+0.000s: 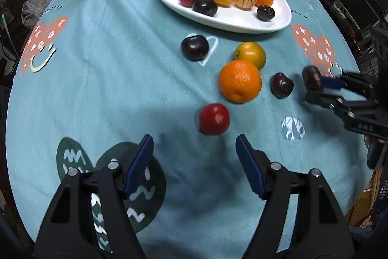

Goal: Organize fruits
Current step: 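Grasp the large dark round fruit with the right tool while the left tool grasps the small red tomato, then carry the dark fruit and tomato in both tools over the plate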

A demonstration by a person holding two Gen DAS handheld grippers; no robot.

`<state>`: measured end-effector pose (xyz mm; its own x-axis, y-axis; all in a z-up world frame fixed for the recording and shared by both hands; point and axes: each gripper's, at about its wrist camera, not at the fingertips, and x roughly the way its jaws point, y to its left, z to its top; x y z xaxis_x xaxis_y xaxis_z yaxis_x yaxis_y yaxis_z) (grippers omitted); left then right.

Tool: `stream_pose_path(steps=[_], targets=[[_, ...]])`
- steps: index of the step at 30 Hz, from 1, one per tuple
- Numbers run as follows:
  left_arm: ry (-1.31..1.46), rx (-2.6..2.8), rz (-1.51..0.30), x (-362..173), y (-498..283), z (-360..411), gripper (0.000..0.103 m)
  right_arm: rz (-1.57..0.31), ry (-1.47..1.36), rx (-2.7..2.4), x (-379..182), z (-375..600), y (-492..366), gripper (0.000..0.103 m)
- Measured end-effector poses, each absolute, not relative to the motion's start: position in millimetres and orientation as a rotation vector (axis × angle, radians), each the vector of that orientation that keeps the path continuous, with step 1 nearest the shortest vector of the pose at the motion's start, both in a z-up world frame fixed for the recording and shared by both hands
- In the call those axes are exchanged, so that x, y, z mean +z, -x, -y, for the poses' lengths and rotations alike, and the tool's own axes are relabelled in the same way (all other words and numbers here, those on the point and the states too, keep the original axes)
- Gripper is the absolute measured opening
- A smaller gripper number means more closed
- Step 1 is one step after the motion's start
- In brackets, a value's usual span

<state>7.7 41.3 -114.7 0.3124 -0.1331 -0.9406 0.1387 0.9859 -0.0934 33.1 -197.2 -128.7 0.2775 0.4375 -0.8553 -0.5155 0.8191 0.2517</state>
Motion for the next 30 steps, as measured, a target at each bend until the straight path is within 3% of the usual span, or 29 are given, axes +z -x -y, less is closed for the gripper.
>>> stream_pose_path(steps=[5, 12, 30], targets=[[-0.032, -0.199, -1.253, -124.2, -18.3, -30.6, 0.068, -1.118, 0.002, 0.626, -130.2, 207.6, -15.7, 0.042], [-0.035, -0.248, -1.281, -133.6, -24.0, -21.8, 0.029, -1.146, -0.047, 0.586, -138.2, 208.7, -5.4, 0.042], [-0.128, -0.241, -1.134, -85.6, -3.2, -6.7, 0.029, -1.15, -0.05, 0.645, -136.7, 182.1, 26.8, 0.042]])
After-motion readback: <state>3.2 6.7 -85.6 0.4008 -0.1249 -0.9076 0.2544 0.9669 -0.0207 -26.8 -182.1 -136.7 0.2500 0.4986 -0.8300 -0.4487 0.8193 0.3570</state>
